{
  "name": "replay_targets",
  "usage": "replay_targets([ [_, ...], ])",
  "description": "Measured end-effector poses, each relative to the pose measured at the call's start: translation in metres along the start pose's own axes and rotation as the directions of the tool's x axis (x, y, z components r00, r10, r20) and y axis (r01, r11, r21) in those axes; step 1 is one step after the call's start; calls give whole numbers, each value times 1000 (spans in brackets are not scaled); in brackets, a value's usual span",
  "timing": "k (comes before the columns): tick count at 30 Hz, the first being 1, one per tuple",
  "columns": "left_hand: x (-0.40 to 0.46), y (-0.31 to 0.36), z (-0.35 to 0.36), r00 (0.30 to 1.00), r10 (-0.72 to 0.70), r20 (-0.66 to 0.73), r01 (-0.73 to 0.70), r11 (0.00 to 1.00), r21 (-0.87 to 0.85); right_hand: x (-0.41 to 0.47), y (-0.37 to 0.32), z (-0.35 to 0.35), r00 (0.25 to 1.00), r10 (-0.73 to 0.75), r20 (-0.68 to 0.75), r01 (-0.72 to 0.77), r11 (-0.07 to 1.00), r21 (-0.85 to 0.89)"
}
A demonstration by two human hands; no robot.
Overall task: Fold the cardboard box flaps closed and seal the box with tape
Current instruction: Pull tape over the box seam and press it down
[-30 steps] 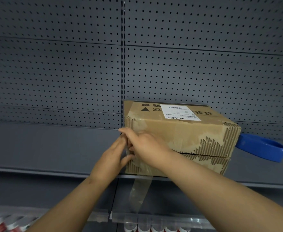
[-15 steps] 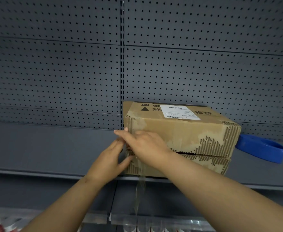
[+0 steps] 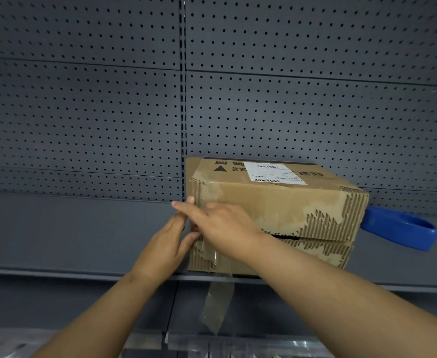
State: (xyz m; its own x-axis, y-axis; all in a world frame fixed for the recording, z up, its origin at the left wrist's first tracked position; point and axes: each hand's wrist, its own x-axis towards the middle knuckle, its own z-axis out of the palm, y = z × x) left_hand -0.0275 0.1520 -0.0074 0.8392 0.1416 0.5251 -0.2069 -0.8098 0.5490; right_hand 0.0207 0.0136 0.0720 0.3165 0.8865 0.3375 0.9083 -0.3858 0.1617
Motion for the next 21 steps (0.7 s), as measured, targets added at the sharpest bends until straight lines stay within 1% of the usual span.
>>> replay_targets([
  [7, 3, 5, 1, 1000, -2, -6, 2, 1000, 9, -4, 3, -3, 998, -61, -30, 62, 997, 37],
  [13, 5, 4, 2, 999, 2, 45, -2, 1000, 12, -3, 6, 2, 994, -93, -59, 95, 995, 36],
  [18, 5, 3, 5, 1000, 0, 17, 0, 1000, -25, -3, 9, 8, 982, -138, -127, 146, 988, 58],
  [21, 5, 2, 7, 1000, 1, -3, -1, 999, -50, -4, 13, 11, 977, -170, -131, 174, 985, 16],
])
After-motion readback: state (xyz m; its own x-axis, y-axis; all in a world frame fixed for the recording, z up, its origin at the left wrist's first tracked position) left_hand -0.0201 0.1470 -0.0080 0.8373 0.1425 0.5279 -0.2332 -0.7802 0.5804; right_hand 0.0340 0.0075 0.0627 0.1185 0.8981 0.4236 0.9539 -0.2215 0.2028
